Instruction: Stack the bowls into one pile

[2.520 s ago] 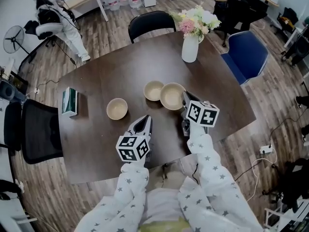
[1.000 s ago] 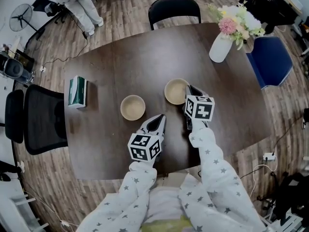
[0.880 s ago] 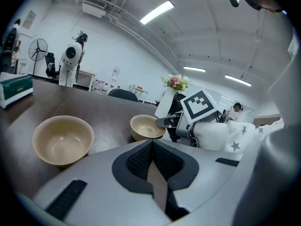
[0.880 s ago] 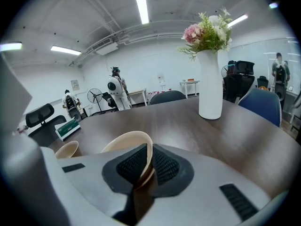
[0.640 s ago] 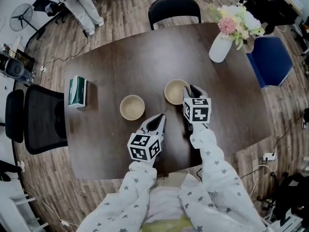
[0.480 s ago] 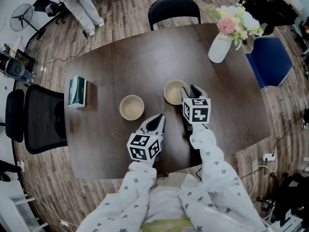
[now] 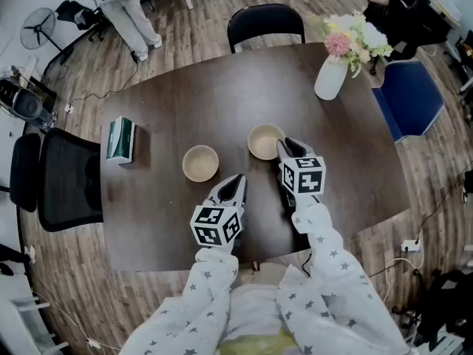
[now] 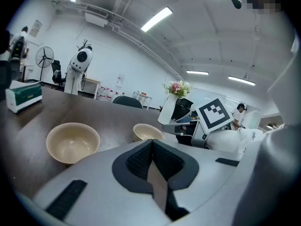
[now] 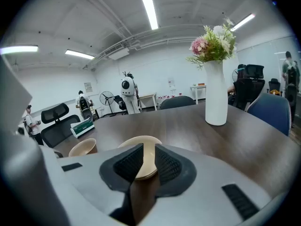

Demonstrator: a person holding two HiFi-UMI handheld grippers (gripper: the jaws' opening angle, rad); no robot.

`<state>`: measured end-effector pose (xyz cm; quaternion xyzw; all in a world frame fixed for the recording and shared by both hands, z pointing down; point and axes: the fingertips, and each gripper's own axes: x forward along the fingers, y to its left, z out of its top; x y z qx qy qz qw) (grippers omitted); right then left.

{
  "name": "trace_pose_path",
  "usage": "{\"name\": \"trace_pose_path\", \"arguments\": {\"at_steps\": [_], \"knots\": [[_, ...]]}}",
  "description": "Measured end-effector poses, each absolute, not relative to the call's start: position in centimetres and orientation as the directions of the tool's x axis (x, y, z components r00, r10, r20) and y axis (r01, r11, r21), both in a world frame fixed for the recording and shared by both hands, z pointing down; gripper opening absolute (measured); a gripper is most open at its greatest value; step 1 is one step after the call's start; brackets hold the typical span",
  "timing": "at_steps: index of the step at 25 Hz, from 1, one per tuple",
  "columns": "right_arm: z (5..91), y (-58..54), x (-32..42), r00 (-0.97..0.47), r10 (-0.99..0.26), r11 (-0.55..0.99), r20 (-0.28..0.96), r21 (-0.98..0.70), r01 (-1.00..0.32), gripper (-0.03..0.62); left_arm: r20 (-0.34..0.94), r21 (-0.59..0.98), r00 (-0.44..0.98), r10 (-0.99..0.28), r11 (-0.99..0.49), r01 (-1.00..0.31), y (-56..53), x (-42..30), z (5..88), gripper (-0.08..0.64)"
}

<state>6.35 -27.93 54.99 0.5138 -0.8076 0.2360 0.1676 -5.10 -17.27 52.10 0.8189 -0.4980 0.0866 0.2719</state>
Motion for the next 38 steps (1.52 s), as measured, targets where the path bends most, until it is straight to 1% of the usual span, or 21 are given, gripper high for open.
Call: {"name": "trace_pose_path", "arguments": {"at_steps": [3, 5, 17, 23, 29, 35, 36, 38], "knots": [[54.6, -27.0, 5.9, -0.435, -0.744, 0.39, 0.507, -0.199, -0.899, 0.044, 0.404, 0.35, 0.465, -0.788, -0.337, -0.874, -16.7, -5.6, 51.7, 0.026], [54.3, -26.3, 5.6, -0.452, -0.74, 0.403, 0.498, -0.21, -0.891, 0.033, 0.399, 0.349, 0.449, -0.799, -0.32, -0.881, -16.2, -6.0, 51.5, 0.026], [52.6, -22.9, 2.4, -0.579, -0.691, 0.485, 0.432, -0.315, -0.815, 0.021, 0.38, 0.327, 0.383, -0.842, -0.266, -0.907, -14.6, -8.3, 50.7, 0.026], [52.7, -22.2, 0.3, -0.614, -0.661, 0.503, 0.432, -0.352, -0.789, 0.021, 0.389, 0.332, 0.365, -0.846, -0.241, -0.912, -13.7, -9.7, 51.1, 0.026], [52.7, -21.7, -3.9, -0.683, -0.61, 0.543, 0.401, -0.416, -0.729, 0.024, 0.408, 0.341, 0.354, -0.842, -0.219, -0.914, -13.7, -12.0, 51.8, 0.026], [54.1, -22.2, -8.2, -0.705, -0.57, 0.554, 0.421, -0.437, -0.709, 0.029, 0.44, 0.35, 0.338, -0.832, -0.187, -0.918, -13.6, -15.0, 53.1, 0.026], [54.4, -22.4, -8.9, -0.709, -0.562, 0.555, 0.426, -0.442, -0.705, 0.041, 0.446, 0.352, 0.334, -0.831, -0.18, -0.918, -13.6, -15.6, 53.3, 0.026], [54.9, -22.6, -10.1, -0.719, -0.54, 0.555, 0.438, -0.456, -0.695, 0.094, 0.457, 0.357, 0.322, -0.829, -0.161, -0.92, -13.7, -16.8, 53.8, 0.026]]}}
